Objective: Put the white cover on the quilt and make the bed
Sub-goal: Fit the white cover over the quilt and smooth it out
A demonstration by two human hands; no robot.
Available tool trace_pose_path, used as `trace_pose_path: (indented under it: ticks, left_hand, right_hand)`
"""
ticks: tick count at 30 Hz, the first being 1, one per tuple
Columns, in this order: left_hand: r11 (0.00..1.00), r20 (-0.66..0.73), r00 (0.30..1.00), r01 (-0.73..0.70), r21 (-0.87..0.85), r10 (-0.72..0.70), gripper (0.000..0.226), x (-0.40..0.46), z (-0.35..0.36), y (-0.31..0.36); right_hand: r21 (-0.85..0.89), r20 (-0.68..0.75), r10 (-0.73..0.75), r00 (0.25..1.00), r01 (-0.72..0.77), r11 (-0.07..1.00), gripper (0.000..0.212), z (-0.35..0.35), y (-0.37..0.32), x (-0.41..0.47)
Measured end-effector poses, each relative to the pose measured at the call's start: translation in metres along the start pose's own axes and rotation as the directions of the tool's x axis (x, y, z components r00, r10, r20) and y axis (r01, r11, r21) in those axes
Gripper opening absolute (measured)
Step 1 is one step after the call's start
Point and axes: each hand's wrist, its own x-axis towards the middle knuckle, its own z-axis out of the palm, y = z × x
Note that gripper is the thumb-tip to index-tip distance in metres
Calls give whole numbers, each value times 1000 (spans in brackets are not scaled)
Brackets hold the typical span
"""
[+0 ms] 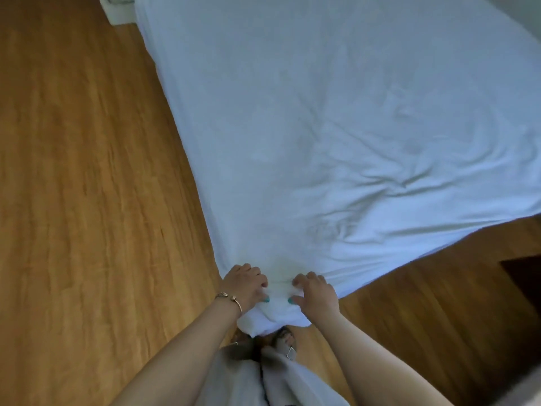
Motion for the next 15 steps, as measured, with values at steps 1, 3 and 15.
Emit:
trace_pose_path:
  ticks: [1, 3, 15]
  left_hand:
    - [1000, 77, 997, 2, -21, 0, 42, -1, 1, 2]
    - [994, 106, 994, 7, -108, 4, 48, 2, 5, 7]
    - [961, -80, 989, 97, -258, -121, 15, 9, 3, 35]
  right_hand:
    - [6, -4, 47, 999, -47, 999, 32, -2, 3, -2]
    - [24, 10, 120, 993, -120, 993, 28, -6, 14, -5]
    - [-18, -99, 12, 995, -14, 1000, 19, -10, 22, -18]
